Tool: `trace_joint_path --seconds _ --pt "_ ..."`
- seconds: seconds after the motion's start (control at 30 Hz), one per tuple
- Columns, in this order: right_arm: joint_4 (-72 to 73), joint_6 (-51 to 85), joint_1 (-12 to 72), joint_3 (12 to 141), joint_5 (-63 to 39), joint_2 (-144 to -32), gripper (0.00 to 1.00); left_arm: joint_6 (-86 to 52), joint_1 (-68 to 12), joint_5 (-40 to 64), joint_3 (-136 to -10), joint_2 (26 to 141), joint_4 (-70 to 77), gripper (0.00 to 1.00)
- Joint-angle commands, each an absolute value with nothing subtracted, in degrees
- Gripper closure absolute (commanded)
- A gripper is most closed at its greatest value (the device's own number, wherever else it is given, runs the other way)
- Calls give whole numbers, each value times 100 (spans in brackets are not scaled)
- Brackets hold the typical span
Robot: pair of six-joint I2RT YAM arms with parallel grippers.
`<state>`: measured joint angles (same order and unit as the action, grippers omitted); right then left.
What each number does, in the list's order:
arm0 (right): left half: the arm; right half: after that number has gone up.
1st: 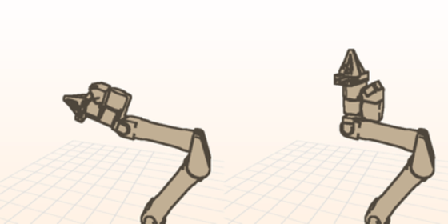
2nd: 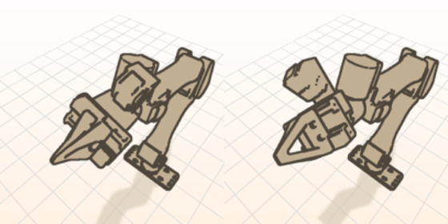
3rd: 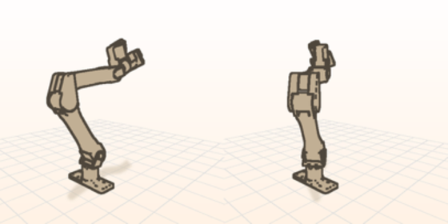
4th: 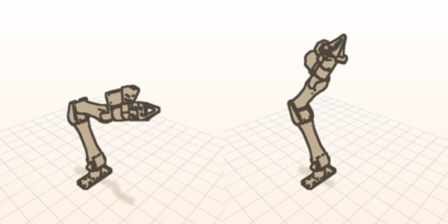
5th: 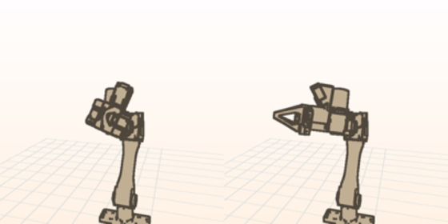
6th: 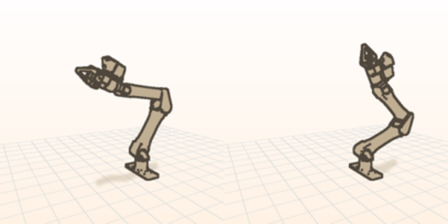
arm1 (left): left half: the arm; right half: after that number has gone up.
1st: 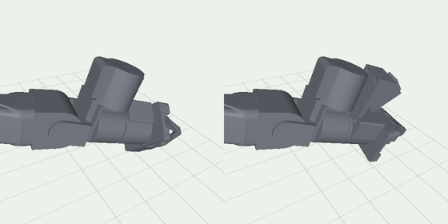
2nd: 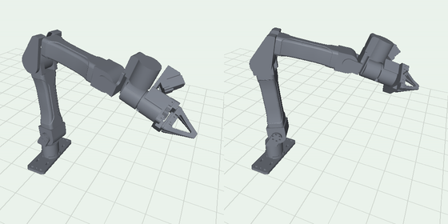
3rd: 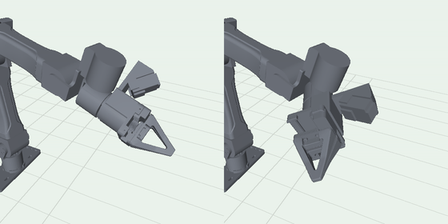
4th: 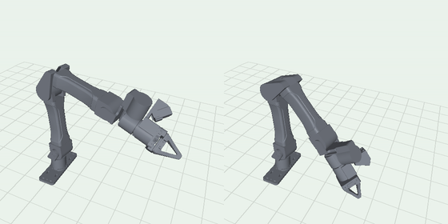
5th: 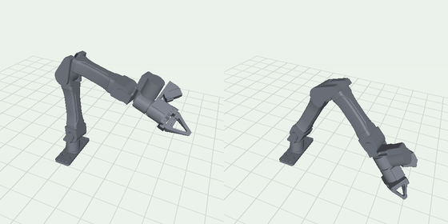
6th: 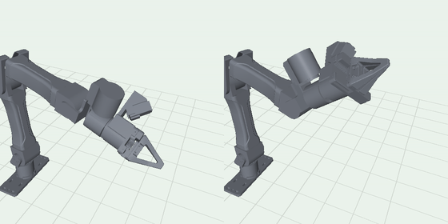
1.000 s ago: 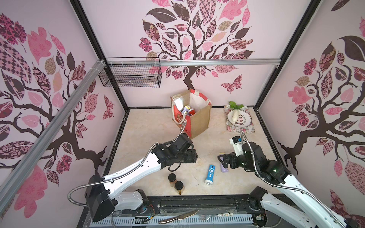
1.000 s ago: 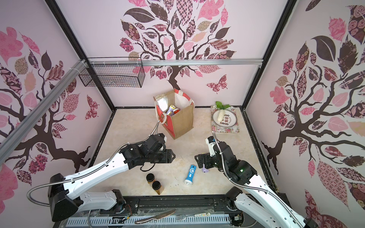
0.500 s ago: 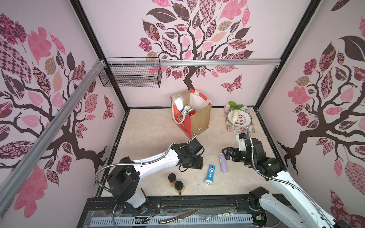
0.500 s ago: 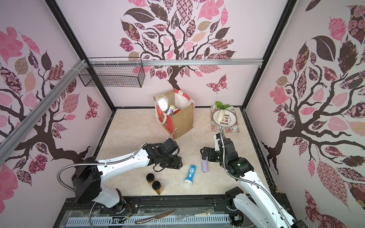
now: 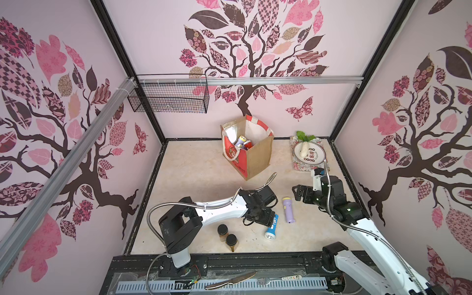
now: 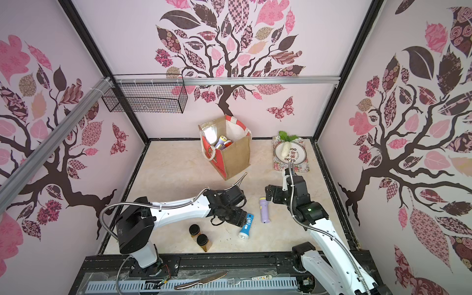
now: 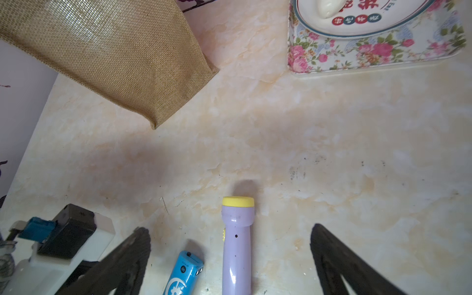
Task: Put the flashlights into the tote bags
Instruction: Pick up the flashlight from the center of the board.
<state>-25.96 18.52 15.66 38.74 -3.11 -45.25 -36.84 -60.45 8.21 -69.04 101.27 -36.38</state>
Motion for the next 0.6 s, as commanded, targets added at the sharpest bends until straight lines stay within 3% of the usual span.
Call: trace_joint_path --seconds 0.0,0.57 --pt "-2705 1591 1547 4029 -158 -4354 0 -3616 -6081 776 -7284 10324 -3448 25" --pt "-2747 1512 1753 4004 -5 -4181 0 -3621 -6324 271 -8114 11350 -4004 30"
